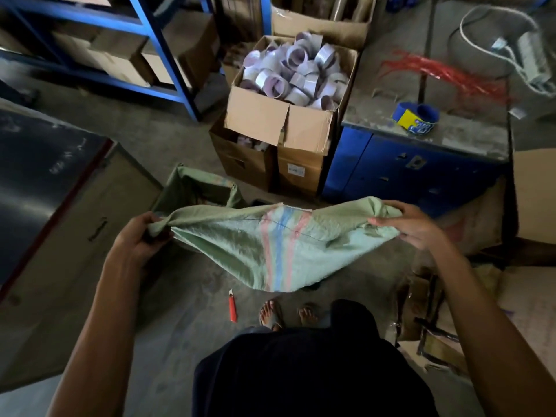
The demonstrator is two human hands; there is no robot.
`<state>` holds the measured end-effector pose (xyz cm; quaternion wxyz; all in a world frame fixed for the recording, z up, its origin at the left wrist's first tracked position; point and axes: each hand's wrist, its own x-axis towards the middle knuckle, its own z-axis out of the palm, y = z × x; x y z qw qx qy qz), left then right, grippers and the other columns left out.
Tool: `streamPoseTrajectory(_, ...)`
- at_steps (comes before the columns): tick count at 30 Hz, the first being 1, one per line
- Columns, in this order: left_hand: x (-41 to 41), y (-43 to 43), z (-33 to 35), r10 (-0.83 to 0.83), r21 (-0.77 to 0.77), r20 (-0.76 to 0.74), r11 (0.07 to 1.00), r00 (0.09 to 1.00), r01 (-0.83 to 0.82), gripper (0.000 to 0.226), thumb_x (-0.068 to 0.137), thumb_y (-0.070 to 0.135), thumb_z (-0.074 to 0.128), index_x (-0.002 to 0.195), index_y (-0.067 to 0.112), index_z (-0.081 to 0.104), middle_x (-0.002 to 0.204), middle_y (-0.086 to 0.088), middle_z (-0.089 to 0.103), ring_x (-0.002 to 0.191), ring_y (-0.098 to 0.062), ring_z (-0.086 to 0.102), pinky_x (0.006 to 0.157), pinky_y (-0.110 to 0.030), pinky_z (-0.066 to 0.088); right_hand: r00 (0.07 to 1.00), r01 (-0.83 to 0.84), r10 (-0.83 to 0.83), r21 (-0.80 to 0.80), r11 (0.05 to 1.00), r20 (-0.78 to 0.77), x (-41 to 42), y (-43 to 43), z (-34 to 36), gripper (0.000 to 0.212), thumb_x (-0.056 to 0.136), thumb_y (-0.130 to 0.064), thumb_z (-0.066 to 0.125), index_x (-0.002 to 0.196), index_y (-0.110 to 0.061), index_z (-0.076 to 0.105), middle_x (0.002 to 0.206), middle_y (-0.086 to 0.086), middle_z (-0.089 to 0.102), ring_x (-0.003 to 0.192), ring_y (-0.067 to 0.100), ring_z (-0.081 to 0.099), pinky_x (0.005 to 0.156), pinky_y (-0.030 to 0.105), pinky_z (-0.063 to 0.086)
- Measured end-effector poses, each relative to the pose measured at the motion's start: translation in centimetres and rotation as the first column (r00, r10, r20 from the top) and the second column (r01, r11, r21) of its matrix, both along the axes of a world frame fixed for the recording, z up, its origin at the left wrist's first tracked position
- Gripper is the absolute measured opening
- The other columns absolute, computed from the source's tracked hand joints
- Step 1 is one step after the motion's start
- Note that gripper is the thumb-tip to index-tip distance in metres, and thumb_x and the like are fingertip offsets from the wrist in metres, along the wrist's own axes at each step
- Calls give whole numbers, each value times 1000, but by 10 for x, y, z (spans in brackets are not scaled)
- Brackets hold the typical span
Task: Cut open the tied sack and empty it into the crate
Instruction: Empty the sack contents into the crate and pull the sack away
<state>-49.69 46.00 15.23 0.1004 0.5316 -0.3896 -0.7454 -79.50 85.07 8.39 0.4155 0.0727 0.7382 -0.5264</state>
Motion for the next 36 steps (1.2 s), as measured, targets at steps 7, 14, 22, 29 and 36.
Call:
streamPoseTrajectory(7, -25, -30, -39, -52, 44, 98, 998, 994, 48, 21, 96, 5, 39, 83, 8, 55, 84, -9, 55, 75, -17, 56, 42, -22, 56, 967, -76, 101, 113, 991, -235, 7, -1, 7, 50, 77, 12, 74, 121, -12, 70, 119, 18, 70, 104, 31, 68, 90, 39, 55)
streamPoseTrajectory(14, -37, -38, -28, 164, 19, -80, 986, 983, -163, 27, 81, 3, 54, 107, 0, 60, 109, -19, 64, 91, -27, 67, 78, -39, 62, 946, 92, -107, -63, 994, -306, 18, -23, 44, 37, 89, 9, 61, 112, -18, 72, 106, 7, 70, 88, 18, 68, 70, 26, 59)
streamPoseTrajectory(22, -62, -18, -25, 80, -132, -80, 987, 994, -90, 20, 74, -1, 58, 92, 1, 63, 97, -20, 62, 75, -26, 66, 57, -30, 60, 945, 129, -162, -132, 983, -285, 31, -58, 59, 32, 89, 12, 56, 83, -18, 66, 91, 4, 65, 94, 26, 64, 69, 29, 55)
streamPoseTrajectory(29, -67, -31, -30, 172, 45, -247, 985, 954, -166, 21, 89, -1, 47, 87, -1, 68, 91, -16, 69, 80, -24, 69, 75, -33, 60, 954, 260, -297, -360, 896, -50, 36, -60, 61, 31, 87, 10, 56, 75, -18, 56, 88, 5, 61, 87, 25, 64, 69, 35, 52)
streamPoseTrajectory(36, -66, -46, -38, 207, 26, -170, 978, 964, -205, 24, 86, 1, 56, 109, -3, 63, 104, -20, 67, 92, -28, 69, 69, -35, 62, 985, 169, -116, -616, 769, 125, 54, -82, 73, 36, 83, 12, 51, 68, -21, 49, 88, 7, 60, 87, 24, 66, 76, 37, 55)
